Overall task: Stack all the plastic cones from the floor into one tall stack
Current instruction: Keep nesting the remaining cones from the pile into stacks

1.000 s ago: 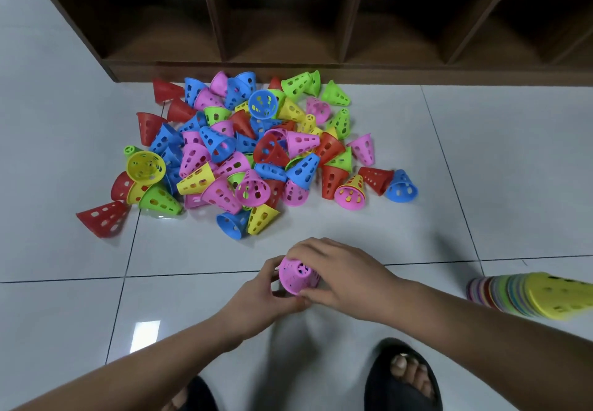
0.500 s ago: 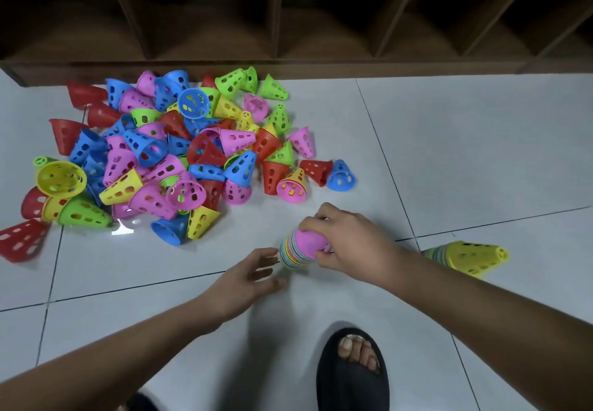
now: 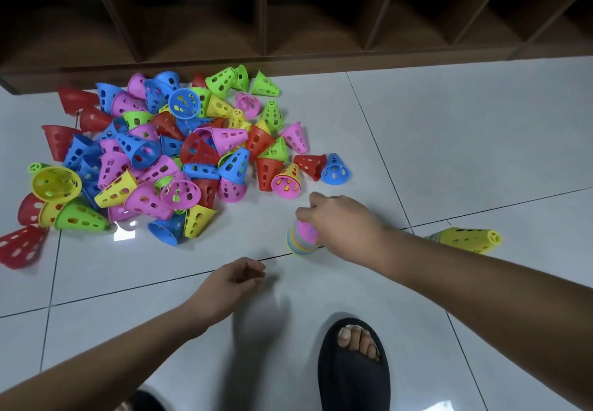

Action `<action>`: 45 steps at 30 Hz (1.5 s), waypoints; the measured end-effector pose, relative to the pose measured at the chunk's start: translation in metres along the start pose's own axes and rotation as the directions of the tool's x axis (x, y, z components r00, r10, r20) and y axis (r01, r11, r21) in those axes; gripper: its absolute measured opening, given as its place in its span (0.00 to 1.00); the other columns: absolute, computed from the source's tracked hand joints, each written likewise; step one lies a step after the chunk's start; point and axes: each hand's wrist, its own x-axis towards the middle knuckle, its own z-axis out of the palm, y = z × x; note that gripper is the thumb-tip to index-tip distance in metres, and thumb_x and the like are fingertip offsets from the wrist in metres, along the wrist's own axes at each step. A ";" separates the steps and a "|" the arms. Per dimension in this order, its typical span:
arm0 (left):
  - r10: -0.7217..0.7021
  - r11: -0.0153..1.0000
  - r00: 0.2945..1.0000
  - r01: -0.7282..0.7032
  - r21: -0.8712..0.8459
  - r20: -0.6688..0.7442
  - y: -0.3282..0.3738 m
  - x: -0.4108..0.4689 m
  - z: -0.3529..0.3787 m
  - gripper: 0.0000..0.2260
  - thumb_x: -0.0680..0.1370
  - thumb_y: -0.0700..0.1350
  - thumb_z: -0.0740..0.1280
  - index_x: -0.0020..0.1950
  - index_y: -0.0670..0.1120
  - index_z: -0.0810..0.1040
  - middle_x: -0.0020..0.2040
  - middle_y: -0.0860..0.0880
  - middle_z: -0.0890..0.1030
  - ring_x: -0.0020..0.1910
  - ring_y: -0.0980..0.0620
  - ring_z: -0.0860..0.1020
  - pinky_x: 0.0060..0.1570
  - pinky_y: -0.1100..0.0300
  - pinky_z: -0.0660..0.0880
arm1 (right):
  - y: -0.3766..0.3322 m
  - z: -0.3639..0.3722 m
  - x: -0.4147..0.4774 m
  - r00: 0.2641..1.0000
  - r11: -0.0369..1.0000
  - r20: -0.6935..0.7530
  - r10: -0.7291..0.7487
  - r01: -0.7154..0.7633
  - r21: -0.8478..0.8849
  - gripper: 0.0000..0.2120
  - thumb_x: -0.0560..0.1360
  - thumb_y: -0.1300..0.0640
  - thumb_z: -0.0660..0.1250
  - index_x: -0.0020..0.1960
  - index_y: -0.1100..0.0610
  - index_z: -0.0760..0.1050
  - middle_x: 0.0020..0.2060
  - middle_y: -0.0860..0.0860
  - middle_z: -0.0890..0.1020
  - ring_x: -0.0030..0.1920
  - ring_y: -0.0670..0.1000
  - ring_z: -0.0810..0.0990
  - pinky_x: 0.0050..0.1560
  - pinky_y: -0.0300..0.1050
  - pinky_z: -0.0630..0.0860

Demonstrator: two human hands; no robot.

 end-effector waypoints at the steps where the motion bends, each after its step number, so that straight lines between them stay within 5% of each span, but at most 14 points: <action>1: 0.003 1.000 1.000 -0.002 0.021 -0.003 -0.002 0.000 -0.001 0.07 0.82 0.45 0.73 0.59 0.53 0.84 0.55 0.56 0.87 0.56 0.54 0.84 0.60 0.56 0.79 | 0.007 -0.001 -0.002 0.999 0.999 -0.001 0.032 -0.032 0.007 0.18 0.73 0.62 0.71 0.60 0.52 0.73 0.46 0.52 0.67 0.35 0.60 0.75 0.36 0.52 0.75; 12: 0.021 0.995 0.999 -0.017 0.103 -0.033 -0.006 0.008 -0.009 0.06 0.82 0.47 0.72 0.58 0.54 0.85 0.54 0.59 0.87 0.55 0.58 0.84 0.58 0.60 0.80 | 0.087 0.003 -0.025 0.960 0.958 0.040 0.279 -0.275 -0.077 0.15 0.74 0.57 0.67 0.61 0.51 0.76 0.51 0.53 0.73 0.37 0.59 0.76 0.45 0.50 0.80; 16: 0.028 0.995 0.999 -0.025 0.100 -0.036 -0.006 0.008 -0.009 0.05 0.82 0.47 0.72 0.58 0.55 0.85 0.54 0.59 0.87 0.55 0.59 0.84 0.56 0.63 0.79 | 0.109 0.000 -0.040 0.928 0.928 0.061 0.368 -0.363 -0.082 0.12 0.75 0.57 0.66 0.58 0.53 0.77 0.51 0.54 0.75 0.45 0.59 0.81 0.44 0.47 0.72; 25: 0.035 0.996 0.997 -0.029 0.081 -0.071 -0.008 0.006 -0.015 0.05 0.83 0.46 0.72 0.57 0.55 0.85 0.53 0.59 0.87 0.53 0.61 0.83 0.54 0.66 0.77 | 0.146 0.009 -0.066 0.820 0.834 0.171 0.546 -0.552 -0.015 0.15 0.68 0.53 0.76 0.53 0.47 0.78 0.46 0.50 0.72 0.45 0.57 0.79 0.42 0.47 0.78; 29: 0.061 0.993 0.995 -0.053 0.102 -0.077 -0.008 0.005 -0.018 0.05 0.82 0.46 0.73 0.56 0.55 0.85 0.53 0.61 0.87 0.54 0.62 0.84 0.55 0.64 0.76 | 0.143 0.014 -0.073 0.815 0.825 0.124 0.566 -0.560 -0.078 0.14 0.72 0.51 0.73 0.55 0.46 0.75 0.47 0.50 0.72 0.45 0.57 0.78 0.41 0.46 0.72; 35: 0.142 0.981 0.978 -0.118 0.157 -0.155 0.003 0.007 -0.038 0.07 0.81 0.46 0.74 0.57 0.56 0.83 0.53 0.64 0.85 0.56 0.63 0.83 0.56 0.62 0.78 | 0.119 0.027 -0.055 0.897 0.903 -0.161 0.412 -0.425 -0.059 0.20 0.73 0.45 0.70 0.58 0.56 0.82 0.52 0.56 0.82 0.53 0.61 0.79 0.64 0.56 0.72; 40: 0.304 0.934 0.894 -0.211 0.290 -0.328 0.011 0.011 -0.060 0.12 0.79 0.44 0.76 0.60 0.56 0.80 0.58 0.62 0.83 0.58 0.64 0.80 0.53 0.60 0.78 | 0.087 0.031 -0.008 0.937 0.937 -0.073 0.343 -0.335 0.105 0.21 0.80 0.45 0.66 0.68 0.53 0.76 0.60 0.54 0.79 0.60 0.59 0.77 0.62 0.54 0.74; 45: 0.432 0.845 0.791 -0.188 0.500 -0.433 0.001 0.016 -0.077 0.21 0.75 0.42 0.78 0.66 0.53 0.78 0.60 0.56 0.77 0.57 0.51 0.75 0.53 0.55 0.74 | 0.084 0.045 0.034 0.914 0.871 -0.045 0.404 -0.369 0.324 0.24 0.80 0.47 0.67 0.75 0.50 0.72 0.68 0.53 0.74 0.64 0.58 0.75 0.60 0.53 0.77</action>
